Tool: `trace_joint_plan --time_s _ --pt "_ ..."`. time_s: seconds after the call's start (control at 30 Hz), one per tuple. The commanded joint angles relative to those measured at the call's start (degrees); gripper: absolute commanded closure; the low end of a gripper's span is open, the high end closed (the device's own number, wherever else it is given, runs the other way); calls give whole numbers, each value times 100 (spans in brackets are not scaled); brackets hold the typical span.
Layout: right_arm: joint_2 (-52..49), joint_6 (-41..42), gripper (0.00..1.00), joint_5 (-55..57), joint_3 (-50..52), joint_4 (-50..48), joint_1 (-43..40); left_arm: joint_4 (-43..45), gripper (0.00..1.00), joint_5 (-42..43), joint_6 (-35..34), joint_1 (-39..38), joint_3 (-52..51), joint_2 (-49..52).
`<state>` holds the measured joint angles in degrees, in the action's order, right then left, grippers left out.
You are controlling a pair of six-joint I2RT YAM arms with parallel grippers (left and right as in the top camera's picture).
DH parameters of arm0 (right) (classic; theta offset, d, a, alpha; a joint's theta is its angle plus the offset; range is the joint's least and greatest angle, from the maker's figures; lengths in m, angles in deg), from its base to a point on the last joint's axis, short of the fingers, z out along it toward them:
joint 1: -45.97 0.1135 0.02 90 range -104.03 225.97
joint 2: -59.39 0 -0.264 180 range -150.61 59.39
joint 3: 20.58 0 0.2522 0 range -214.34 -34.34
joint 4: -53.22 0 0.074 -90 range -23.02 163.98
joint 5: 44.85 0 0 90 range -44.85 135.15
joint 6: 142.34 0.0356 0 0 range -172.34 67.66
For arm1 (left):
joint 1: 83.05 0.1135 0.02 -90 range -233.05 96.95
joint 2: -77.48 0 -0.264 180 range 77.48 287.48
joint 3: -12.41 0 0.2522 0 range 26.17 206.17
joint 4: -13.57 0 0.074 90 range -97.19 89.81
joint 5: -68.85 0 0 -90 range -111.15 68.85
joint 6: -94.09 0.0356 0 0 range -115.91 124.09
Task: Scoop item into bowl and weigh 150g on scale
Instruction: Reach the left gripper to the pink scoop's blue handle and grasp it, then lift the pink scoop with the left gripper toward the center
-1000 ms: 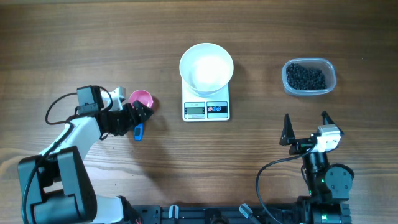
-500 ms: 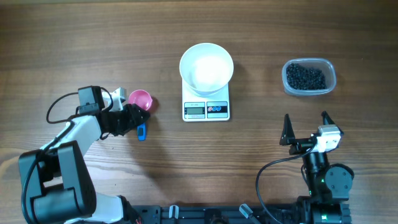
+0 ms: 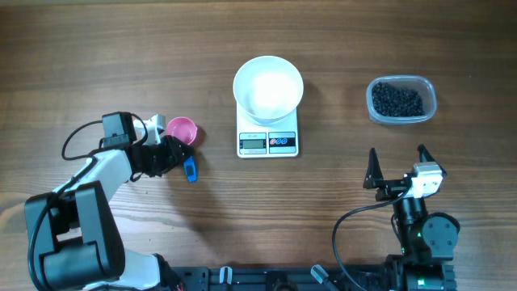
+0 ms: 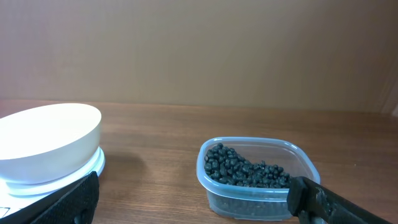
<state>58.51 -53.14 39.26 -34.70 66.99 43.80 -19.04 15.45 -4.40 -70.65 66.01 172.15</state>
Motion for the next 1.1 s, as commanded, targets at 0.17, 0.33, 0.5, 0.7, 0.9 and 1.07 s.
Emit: trace_joint_plan --time_s 0.17,0.33,0.5,0.7,0.9,1.07 --pt "46 -70 0 96 7 -15 39 28 85 323 46 26 7 -221" --pt "46 -68 0 98 7 -15 39 48 96 645 33 26 7 -470" --pt "46 -68 0 96 7 -15 39 181 96 1364 31 26 7 -861" --pt "46 -68 0 98 7 -15 39 848 96 2369 -1088 26 7 -1615" --pt "46 -68 0 96 7 -15 39 2264 96 2894 -2868 24 7 -2210" --pt "46 -68 0 98 7 -15 39 3748 96 3003 -4350 -92 7 -2564"
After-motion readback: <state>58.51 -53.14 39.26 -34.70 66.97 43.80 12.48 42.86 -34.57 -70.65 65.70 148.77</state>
